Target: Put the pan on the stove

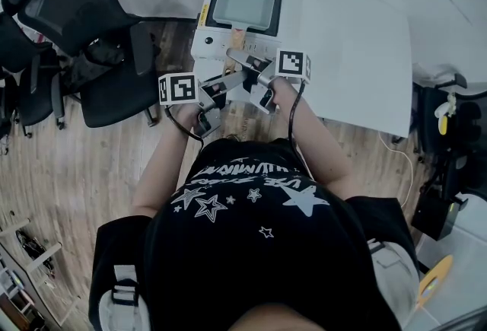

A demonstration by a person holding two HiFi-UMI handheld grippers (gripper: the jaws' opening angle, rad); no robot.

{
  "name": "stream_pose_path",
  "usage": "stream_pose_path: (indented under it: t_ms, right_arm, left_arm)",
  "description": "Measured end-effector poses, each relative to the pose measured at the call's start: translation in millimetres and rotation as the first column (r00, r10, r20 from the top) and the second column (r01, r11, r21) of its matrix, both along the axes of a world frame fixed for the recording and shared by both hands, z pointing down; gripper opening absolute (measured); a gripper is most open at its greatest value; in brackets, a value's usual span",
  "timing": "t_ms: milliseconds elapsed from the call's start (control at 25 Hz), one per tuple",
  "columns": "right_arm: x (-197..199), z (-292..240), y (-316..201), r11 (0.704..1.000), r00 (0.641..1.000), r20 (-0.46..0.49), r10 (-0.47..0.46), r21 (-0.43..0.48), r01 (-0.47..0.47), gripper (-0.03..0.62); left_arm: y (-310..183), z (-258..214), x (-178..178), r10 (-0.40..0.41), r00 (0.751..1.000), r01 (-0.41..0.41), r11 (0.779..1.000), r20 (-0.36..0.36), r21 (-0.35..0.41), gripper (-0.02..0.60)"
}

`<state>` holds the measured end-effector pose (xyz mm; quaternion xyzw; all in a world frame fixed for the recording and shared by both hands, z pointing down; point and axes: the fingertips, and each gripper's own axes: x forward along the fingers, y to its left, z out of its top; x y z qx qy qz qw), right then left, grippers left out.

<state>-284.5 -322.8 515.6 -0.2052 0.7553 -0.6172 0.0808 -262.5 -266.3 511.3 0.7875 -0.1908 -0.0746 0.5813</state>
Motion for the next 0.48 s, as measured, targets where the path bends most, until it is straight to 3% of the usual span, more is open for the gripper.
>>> stream_pose_path:
  t_ms: [200,480]
  right_arm:
    - [7,4,2,1.000,1.000,-0.009,-0.025,-0.002,0.025,0.201]
    - [6,2,5,0.996,0.996,-0.014,-0.083,0.019,0.083,0.201]
  left_arm:
    - [9,7,1,-0.041,0.999,0.041,0.999,-0.023,-0.030,0.264]
    - [30,8,9,-0.013,1.000,0.012,1.000,0.014,0.025,0.265]
